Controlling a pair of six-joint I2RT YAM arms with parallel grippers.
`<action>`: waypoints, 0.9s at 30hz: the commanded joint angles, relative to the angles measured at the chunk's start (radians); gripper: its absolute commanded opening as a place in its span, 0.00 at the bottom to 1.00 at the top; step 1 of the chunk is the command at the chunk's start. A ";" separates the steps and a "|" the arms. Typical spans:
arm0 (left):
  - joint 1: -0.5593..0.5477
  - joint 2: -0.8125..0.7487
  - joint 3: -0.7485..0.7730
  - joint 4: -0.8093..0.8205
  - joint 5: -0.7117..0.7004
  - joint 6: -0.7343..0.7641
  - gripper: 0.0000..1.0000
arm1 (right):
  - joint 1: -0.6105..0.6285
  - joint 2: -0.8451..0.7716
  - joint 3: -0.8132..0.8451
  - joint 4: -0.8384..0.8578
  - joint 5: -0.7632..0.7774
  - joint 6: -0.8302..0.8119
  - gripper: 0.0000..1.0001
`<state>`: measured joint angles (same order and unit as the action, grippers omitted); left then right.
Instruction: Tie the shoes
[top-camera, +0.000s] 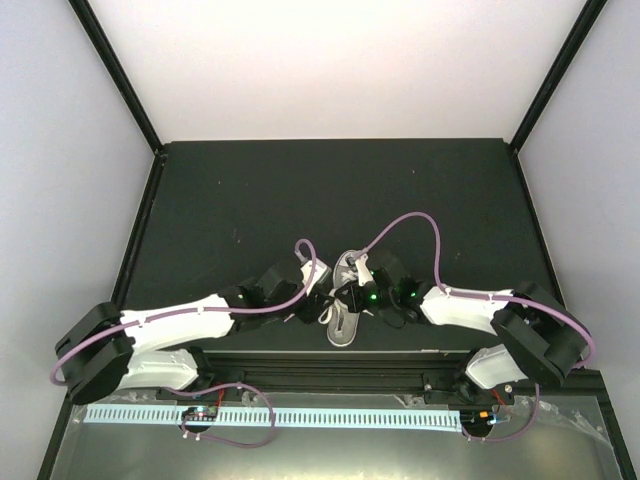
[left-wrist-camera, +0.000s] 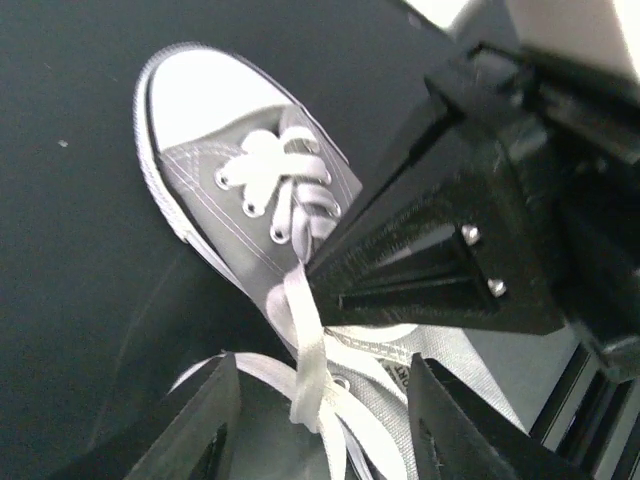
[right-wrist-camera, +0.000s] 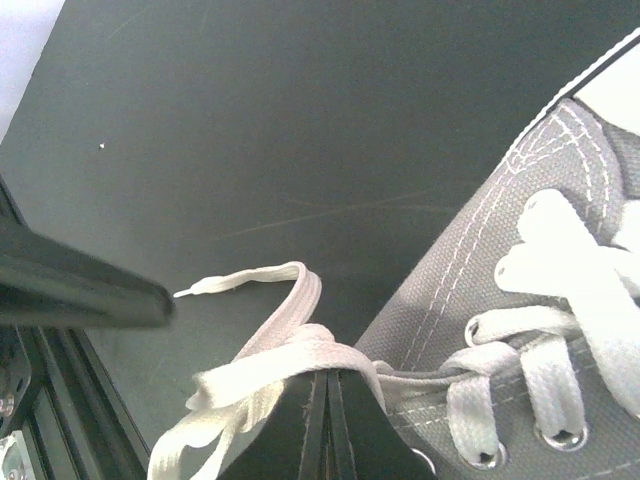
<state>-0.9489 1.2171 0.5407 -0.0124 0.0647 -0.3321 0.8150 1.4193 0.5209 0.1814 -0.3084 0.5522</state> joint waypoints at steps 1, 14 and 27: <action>0.022 -0.074 0.017 -0.036 -0.082 -0.088 0.50 | 0.006 -0.014 -0.025 0.008 0.040 0.005 0.01; 0.191 0.139 0.100 -0.098 0.183 -0.144 0.46 | 0.007 -0.024 -0.025 0.003 0.041 0.004 0.02; 0.217 0.171 0.069 0.051 0.337 -0.161 0.46 | 0.006 -0.017 -0.016 -0.004 0.040 -0.001 0.02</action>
<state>-0.7441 1.3705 0.6006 -0.0200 0.3313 -0.4789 0.8181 1.4078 0.5098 0.1928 -0.2966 0.5564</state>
